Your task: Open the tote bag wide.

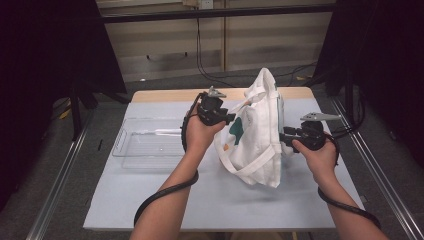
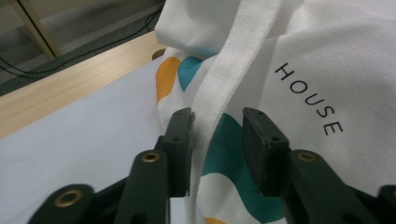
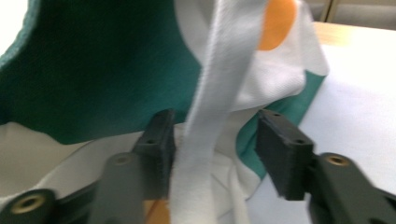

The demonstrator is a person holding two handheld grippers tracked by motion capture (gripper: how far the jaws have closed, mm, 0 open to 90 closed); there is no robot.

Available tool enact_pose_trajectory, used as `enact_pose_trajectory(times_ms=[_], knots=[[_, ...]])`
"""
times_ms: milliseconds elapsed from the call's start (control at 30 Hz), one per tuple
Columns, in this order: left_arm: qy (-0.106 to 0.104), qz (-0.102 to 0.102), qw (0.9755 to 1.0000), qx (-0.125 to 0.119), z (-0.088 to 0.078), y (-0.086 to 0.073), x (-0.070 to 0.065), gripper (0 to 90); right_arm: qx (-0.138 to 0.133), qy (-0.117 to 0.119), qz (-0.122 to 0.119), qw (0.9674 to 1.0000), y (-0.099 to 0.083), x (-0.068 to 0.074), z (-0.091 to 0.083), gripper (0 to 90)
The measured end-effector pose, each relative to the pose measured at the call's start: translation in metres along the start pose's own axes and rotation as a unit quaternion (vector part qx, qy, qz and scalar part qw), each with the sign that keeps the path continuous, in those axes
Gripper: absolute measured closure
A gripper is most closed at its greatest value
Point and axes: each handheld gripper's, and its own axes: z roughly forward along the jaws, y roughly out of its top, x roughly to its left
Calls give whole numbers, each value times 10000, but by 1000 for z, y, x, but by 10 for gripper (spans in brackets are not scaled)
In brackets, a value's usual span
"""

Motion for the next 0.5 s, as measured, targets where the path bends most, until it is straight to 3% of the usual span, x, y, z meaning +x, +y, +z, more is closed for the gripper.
enact_pose_trajectory(times_ms=[100, 267, 433, 467, 500], knots=[[49, -216, 9997, 131, -3, -3, 3, 738, -3, 60, 3, 10000, 1, 1, 2, 641], [8, -495, 9985, 211, -8, -9, 8, 822, -7, 76, 89, 9999, 1, 1, 2, 714], [-56, -620, 9976, 304, -11, -12, 10, 865, 3, -7, 119, 9999, 0, -1, 0, 743], [-34, -741, 9970, 214, -9, -14, 9, 866, 13, -10, 141, 9999, -1, -1, -1, 752], [-47, -646, 9975, 286, -10, -15, 10, 868, 16, 5, 126, 9999, -1, -2, -1, 764]])
